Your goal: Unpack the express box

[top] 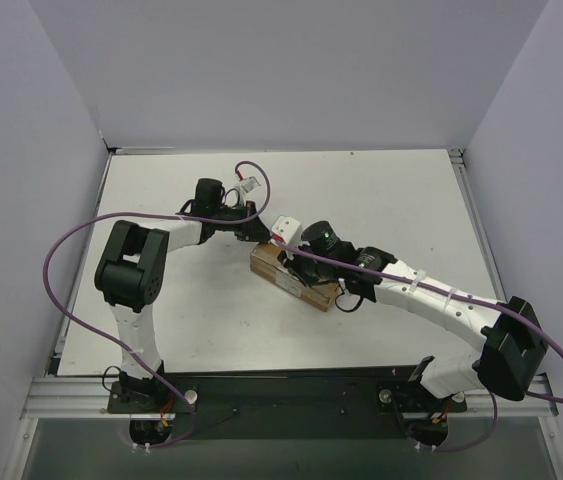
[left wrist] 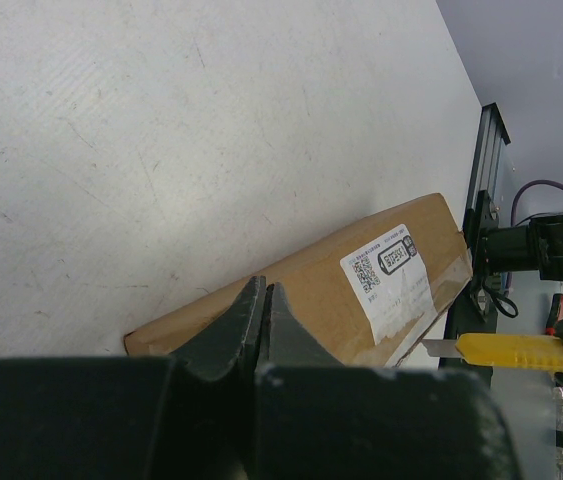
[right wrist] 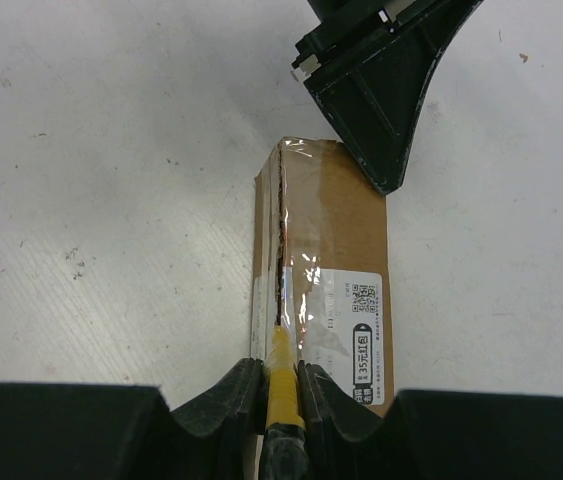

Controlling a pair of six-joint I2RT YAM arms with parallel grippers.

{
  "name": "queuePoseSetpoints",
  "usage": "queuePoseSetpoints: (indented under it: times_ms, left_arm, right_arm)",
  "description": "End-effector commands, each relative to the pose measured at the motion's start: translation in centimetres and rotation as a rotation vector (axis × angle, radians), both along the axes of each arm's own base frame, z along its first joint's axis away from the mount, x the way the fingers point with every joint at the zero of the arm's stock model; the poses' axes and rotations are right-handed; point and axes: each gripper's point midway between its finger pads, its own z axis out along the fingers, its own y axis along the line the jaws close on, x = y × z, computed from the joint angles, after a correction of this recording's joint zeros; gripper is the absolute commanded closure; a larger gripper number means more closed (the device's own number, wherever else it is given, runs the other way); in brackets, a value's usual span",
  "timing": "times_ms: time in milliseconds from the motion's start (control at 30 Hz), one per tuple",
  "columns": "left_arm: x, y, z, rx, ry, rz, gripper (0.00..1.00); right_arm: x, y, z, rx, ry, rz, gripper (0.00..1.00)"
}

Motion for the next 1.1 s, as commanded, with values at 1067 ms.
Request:
queuePoseSetpoints:
  times_ms: [1067]
  left_arm:
    - [-0.6,0.3,-2.3,0.059,0.016,-0.028,1.0]
  right_arm:
    - [-5.9,-8.3,-3.1,-0.137,0.213,0.013,1.0]
